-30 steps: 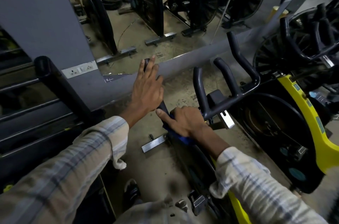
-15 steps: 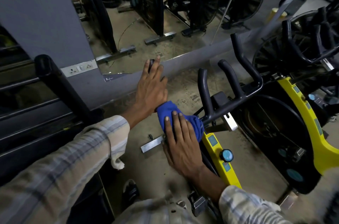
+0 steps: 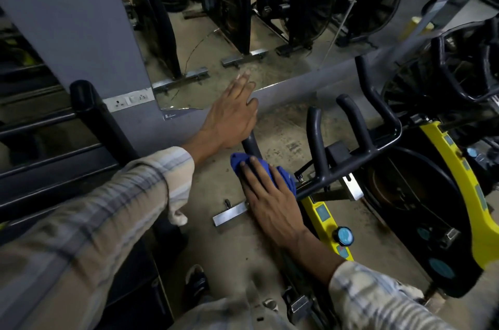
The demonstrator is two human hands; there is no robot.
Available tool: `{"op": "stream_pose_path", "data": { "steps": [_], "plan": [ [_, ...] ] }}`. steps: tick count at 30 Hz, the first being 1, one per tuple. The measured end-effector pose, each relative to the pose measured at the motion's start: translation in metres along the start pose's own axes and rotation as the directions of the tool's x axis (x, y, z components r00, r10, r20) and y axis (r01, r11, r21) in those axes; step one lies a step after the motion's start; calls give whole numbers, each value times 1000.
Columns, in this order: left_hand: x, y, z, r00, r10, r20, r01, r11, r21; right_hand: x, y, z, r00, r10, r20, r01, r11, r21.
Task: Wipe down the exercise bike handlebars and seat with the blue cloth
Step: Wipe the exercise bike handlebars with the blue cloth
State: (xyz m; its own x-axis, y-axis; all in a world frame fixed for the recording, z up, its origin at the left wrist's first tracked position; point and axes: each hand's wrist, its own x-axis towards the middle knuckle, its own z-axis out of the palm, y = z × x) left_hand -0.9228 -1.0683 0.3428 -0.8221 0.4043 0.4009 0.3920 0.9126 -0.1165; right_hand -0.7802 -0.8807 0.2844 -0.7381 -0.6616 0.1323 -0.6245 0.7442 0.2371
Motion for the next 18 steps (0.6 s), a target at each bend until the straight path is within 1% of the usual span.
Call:
{"op": "stream_pose_path", "data": {
  "steps": [2,4,6,8,9,10,11,12,13,14,15,16,17,18],
  "plan": [
    [-2,1,-3,1000,-22,-2,22,999,-43,18,-5,-9,996,90,13,-91,990,108],
    [-7,2,-4,998,-67,-16,64,985,-159,11,-4,-10,996,88,-4,-86,983,163],
    [-23,12,-6,975,-212,-69,176,921,-349,-2,3,-10,993,110,-34,-99,967,235],
    [-52,36,-9,903,-406,-140,280,804,-524,-3,6,-9,978,201,-54,-168,914,371],
    [-70,52,-10,852,-500,-153,322,733,-600,2,6,-8,966,256,-41,-211,867,451],
    [-88,69,-9,796,-590,-132,365,642,-674,8,5,-9,952,305,-6,-256,812,525],
    [-103,87,-9,739,-669,-77,404,532,-745,13,5,-9,943,330,32,-286,758,586],
    [-114,104,-12,681,-732,8,443,404,-800,17,8,-9,944,325,59,-286,717,635],
    [-120,117,-13,628,-769,121,474,254,-843,18,12,-11,952,296,72,-265,687,676],
    [-122,127,-14,587,-772,245,497,105,-861,18,17,-13,965,250,81,-232,667,708],
    [-122,135,-13,555,-757,345,516,-11,-857,14,24,-16,978,191,86,-192,654,731],
    [-121,139,-12,530,-746,402,526,-82,-847,9,34,-20,987,139,80,-152,654,741],
    [-119,140,-12,509,-752,420,527,-114,-842,5,44,-25,992,108,59,-116,669,734],
    [-117,140,-11,481,-768,423,535,-124,-836,2,55,-29,994,105,22,-89,692,717]
  ]
}}
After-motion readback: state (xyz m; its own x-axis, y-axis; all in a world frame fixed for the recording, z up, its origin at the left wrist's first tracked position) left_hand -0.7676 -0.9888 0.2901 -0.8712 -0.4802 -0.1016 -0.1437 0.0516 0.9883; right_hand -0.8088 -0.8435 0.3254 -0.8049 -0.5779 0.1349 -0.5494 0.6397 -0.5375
